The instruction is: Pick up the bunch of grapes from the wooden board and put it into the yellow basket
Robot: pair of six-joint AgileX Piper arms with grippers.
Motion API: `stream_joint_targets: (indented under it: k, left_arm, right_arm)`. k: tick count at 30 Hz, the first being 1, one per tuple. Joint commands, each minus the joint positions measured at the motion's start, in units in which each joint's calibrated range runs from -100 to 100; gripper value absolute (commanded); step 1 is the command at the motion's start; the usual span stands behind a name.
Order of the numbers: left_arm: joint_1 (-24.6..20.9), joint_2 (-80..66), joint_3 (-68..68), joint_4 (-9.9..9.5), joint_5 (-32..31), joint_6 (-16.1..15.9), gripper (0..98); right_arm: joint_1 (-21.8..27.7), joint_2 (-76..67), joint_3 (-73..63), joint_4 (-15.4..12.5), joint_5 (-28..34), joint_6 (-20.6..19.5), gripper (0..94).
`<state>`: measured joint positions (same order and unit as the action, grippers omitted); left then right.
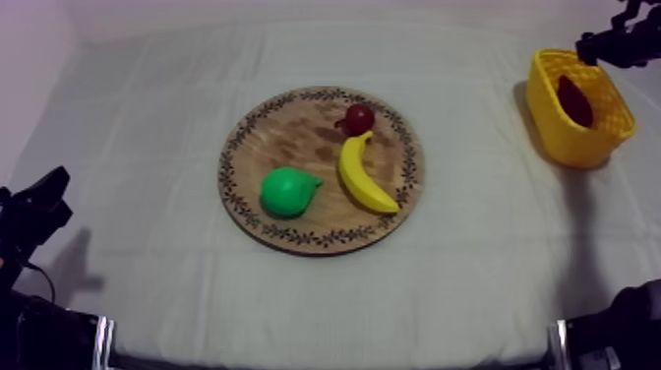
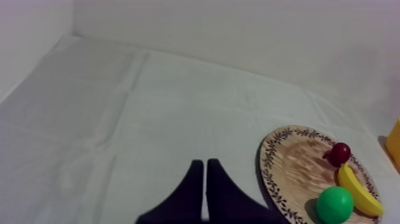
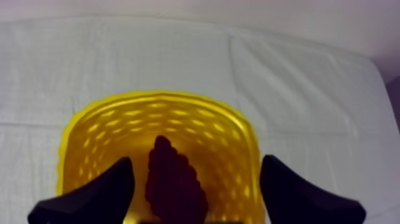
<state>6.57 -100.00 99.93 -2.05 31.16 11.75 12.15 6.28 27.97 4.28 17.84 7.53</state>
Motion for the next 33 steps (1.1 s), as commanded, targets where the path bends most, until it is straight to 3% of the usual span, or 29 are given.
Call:
stream_joint_targets:
  k: [1,10,18,25,33]
  left_arm:
    - [0.0,0.0,0.0,-0.02,0.0,0.0,0.1]
    - [0.0,0.0,0.0,-0.02,0.0,0.0,0.1]
    - [0.0,0.0,0.0,-0.02,0.0,0.0,0.1]
    - [0.0,0.0,0.0,-0.02,0.0,0.0,0.1]
    - [0.0,0.0,0.0,-0.02,0.0,0.0,0.1]
  right_arm:
    - [0.2,-3.0,1.5,-0.8,-1.0,1.3,58.8]
    - [0.9,-17.3,9.3,-3.8,-4.2,6.1,54.6]
    - [-0.2,-32.9,18.1,-5.6,-3.9,8.1,50.1]
    - [-2.5,-47.2,28.6,-5.6,-3.3,8.5,47.1]
    - [-5.8,-62.6,41.0,-3.6,-0.9,7.1,45.1]
